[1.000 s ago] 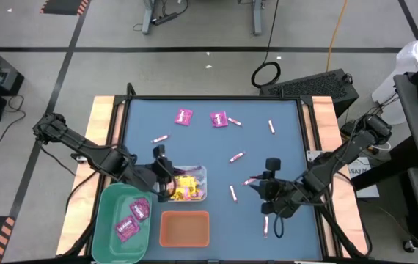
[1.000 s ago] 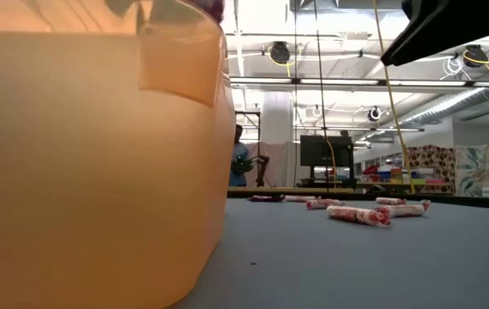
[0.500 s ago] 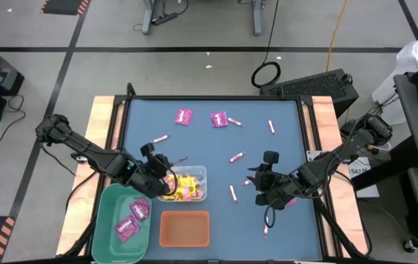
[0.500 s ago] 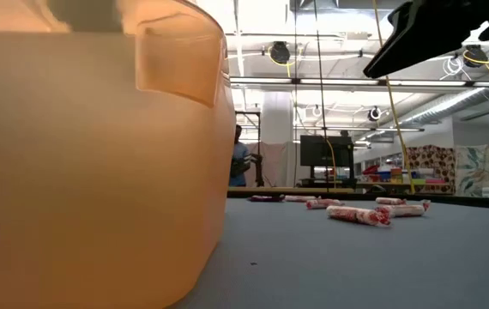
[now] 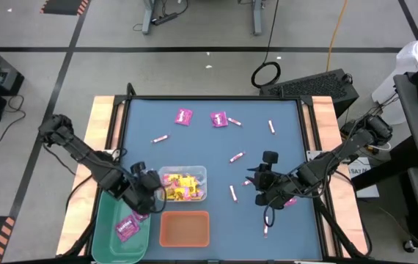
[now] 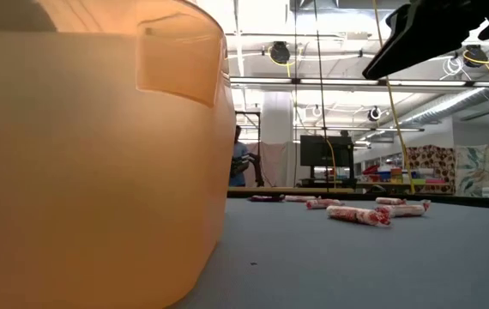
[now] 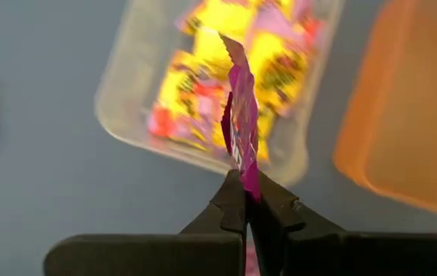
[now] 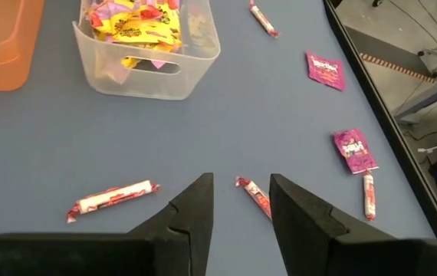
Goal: Sort candy
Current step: Put the purple candy into the green bin
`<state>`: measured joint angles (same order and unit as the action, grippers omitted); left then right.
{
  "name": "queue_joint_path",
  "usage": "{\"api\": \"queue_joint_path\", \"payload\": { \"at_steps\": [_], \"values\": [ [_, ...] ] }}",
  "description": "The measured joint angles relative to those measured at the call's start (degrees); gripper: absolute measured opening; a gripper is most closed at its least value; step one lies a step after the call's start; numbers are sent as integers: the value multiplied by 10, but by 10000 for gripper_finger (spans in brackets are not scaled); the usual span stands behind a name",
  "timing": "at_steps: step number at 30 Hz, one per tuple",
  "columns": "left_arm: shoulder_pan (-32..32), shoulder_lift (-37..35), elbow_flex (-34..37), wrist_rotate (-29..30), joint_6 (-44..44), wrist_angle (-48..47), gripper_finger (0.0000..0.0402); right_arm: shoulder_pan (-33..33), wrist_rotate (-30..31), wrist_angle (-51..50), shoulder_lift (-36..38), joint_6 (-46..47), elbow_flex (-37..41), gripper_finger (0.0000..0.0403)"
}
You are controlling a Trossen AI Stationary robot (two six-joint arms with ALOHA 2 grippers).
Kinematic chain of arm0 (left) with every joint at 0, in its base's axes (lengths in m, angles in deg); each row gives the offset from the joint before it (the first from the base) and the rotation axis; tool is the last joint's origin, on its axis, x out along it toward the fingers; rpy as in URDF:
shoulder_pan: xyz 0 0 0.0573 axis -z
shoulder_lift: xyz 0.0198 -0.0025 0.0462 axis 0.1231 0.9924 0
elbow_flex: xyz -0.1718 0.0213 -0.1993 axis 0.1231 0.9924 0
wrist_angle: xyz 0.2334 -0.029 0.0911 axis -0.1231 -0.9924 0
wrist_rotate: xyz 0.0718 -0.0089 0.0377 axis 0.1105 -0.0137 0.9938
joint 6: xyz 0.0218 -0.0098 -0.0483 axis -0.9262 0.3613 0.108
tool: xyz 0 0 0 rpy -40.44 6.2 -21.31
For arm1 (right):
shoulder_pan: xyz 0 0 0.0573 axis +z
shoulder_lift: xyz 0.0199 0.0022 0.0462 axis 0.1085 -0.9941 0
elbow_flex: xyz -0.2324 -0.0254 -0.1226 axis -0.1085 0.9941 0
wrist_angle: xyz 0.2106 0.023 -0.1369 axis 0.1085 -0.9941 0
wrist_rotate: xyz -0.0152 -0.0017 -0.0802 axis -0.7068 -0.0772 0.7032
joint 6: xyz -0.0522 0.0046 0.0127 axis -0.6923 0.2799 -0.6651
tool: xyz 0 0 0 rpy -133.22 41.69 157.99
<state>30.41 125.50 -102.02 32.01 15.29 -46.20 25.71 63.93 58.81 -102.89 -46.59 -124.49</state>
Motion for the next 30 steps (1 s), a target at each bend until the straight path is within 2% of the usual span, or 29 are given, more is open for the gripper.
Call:
{"api": "queue_joint_path", "payload": {
  "at_steps": [7,15,19,23,30],
  "values": [
    [44,-9,-1,-46,13,8,8,0,0,0,0,0,0,118],
    [65,-15,-58,-13,-5,31,9,0,0,0,0,0,0,118],
    [95,-16,-67,-57,0,20,8,0,-4,0,0,0,0,118],
    [134,-16,-67,-81,70,-21,8,0,-17,0,0,5,0,118],
    [190,-15,-50,-59,192,-71,9,0,-22,23,0,7,27,118]
  ]
}}
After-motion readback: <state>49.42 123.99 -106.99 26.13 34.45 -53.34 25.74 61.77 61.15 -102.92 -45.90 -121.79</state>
